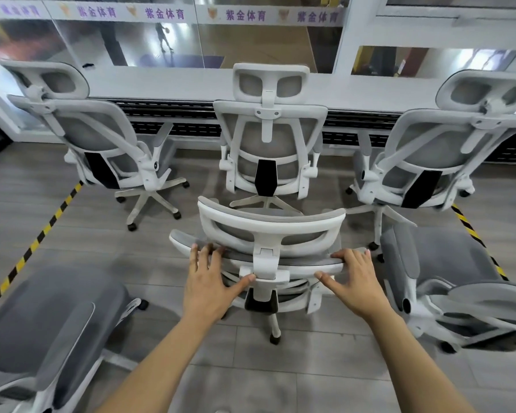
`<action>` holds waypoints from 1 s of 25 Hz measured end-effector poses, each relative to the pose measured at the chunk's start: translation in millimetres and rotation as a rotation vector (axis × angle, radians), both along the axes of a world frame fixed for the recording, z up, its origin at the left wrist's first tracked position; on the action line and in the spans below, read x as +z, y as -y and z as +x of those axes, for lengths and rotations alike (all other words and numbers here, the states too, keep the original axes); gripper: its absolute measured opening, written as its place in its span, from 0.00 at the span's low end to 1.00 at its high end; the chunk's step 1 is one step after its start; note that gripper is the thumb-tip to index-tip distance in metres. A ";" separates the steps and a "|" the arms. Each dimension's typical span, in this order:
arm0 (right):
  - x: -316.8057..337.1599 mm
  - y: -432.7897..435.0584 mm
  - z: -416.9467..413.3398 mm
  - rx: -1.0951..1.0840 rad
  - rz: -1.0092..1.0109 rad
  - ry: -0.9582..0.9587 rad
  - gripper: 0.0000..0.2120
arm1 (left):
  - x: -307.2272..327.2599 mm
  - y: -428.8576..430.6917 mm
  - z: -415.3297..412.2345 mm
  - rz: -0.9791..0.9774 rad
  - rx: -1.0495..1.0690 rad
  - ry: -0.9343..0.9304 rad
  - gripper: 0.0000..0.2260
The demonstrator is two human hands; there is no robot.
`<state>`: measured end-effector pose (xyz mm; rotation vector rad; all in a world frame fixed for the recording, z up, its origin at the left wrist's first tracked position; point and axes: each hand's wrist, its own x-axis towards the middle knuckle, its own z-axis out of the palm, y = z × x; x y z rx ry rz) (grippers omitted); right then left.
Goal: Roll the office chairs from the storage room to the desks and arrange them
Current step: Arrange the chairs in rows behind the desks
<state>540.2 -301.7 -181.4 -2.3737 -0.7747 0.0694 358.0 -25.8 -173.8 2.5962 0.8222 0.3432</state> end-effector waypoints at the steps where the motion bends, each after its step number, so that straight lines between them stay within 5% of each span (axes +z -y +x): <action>1: 0.6 1.2 0.5 0.005 -0.006 -0.002 0.22 | 0.4 1.8 -1.0 0.001 0.001 -0.010 0.44; 7: 4.3 1.0 -1.0 0.016 -0.106 0.034 0.25 | 6.6 4.2 -1.3 0.022 -0.013 -0.079 0.46; 14: 25.6 -26.3 -57.9 -0.067 0.060 0.133 0.15 | 25.6 0.4 -45.6 0.059 -0.092 -0.048 0.26; 25: 86.2 -168.2 -250.4 0.269 0.184 0.140 0.13 | 91.8 -57.9 -273.0 0.167 0.043 0.096 0.15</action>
